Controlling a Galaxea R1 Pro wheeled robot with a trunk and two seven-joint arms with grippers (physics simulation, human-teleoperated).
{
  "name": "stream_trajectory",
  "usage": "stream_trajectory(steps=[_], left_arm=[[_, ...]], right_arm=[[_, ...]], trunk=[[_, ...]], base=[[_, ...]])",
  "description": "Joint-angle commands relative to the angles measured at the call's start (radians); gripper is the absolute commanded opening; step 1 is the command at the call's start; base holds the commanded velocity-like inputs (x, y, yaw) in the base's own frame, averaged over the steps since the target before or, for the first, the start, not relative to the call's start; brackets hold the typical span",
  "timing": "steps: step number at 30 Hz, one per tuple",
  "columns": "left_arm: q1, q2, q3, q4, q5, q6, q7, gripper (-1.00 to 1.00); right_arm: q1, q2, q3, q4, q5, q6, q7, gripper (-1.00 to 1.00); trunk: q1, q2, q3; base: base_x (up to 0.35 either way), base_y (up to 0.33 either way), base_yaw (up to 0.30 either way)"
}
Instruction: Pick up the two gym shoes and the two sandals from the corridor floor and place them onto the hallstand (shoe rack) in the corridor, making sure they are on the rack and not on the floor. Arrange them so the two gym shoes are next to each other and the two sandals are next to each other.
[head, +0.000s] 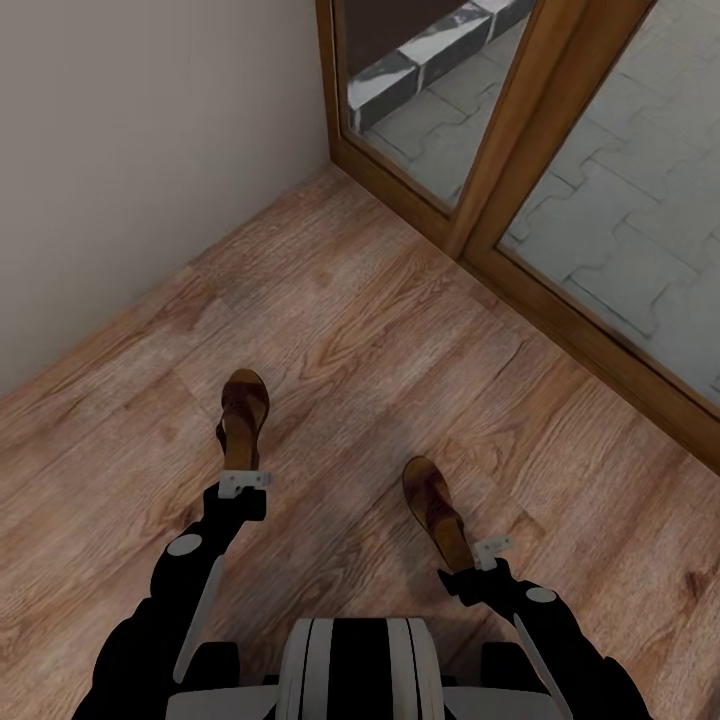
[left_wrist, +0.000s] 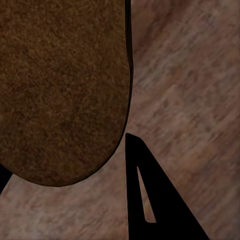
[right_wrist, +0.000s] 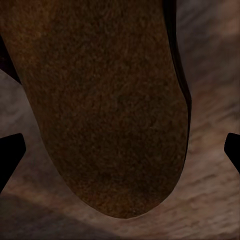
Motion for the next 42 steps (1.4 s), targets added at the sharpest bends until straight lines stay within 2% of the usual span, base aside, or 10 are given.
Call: stream_trajectory(steps=[1, 30, 31, 42], left_arm=[[0.0, 0.0, -0.001, -0.001, -0.006, 0.005, 0.0, -1.0], [0.0, 0.0, 0.0, -0.001, -0.006, 0.005, 0.001, -1.0], [0.0, 0.0, 0.0, -0.001, -0.006, 0.005, 0.0, -1.0], [0.0, 0.0, 0.0, -0.007, -0.006, 0.005, 0.001, -1.0]], right_arm=[[0.0, -0.001, 0.001, -0.001, 0.002, 0.005, 0.002, 1.0], [-0.001, -0.001, 0.001, -0.001, 0.001, 0.005, 0.003, 1.0], [0.0, -0.001, 0.001, -0.001, 0.001, 0.005, 0.003, -1.0], [0.0, -0.002, 0.001, -0.002, 0.001, 0.007, 0.004, -1.0]], trunk=[[0.0, 0.0, 0.0], [0.0, 0.0, 0.0], [0.0, 0.0, 0.0], [0.0, 0.0, 0.0]], base=[[0.006, 0.004, 0.0], [0.017, 0.011, 0.0], [0.002, 0.001, 0.0], [0.0, 0.0, 0.0]])
